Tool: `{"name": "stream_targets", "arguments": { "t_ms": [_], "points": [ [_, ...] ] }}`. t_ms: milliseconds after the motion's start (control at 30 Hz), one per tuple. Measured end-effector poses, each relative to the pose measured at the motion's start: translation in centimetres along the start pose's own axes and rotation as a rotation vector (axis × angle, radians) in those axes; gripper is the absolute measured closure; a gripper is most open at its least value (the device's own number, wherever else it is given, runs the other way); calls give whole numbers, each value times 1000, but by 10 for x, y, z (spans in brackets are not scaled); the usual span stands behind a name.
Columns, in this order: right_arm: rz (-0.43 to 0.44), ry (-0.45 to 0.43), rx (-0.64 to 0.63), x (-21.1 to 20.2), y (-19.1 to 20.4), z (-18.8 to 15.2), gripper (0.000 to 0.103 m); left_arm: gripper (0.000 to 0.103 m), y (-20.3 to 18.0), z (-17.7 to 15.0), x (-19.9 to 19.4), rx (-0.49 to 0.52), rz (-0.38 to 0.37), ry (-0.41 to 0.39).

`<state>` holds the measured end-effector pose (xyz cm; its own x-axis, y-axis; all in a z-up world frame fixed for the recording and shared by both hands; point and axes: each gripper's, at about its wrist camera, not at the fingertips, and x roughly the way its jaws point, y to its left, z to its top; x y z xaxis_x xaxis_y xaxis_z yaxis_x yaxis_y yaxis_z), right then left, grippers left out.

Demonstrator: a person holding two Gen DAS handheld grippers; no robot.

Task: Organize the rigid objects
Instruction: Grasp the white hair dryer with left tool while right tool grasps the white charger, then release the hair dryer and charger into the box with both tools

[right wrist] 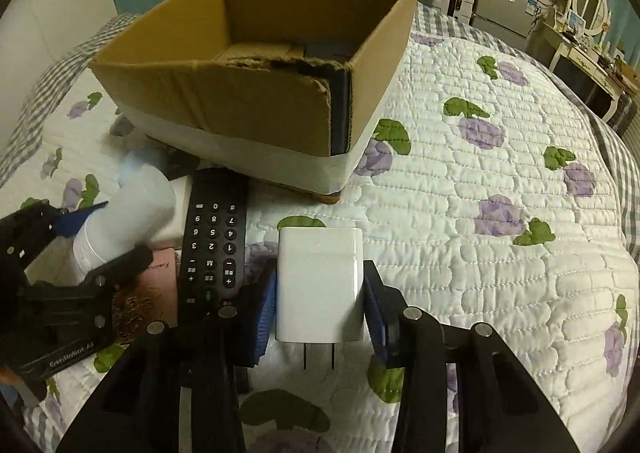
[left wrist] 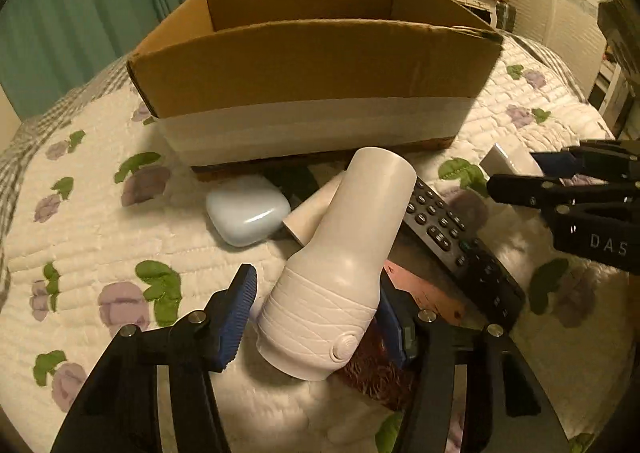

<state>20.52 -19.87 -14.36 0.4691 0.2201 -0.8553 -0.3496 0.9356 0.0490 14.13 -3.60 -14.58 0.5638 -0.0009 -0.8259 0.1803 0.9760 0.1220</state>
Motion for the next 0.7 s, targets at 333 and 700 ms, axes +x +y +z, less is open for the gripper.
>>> {"name": "stream_targets", "arguments": {
  "t_ms": [333, 700],
  "points": [
    [-53, -69, -19, -50, 23, -10, 63, 46, 10, 6, -57, -38, -8, -78],
    [-70, -213, -131, -149, 60, 25, 63, 46, 42, 52, -127, -119, -16, -178]
  ]
}}
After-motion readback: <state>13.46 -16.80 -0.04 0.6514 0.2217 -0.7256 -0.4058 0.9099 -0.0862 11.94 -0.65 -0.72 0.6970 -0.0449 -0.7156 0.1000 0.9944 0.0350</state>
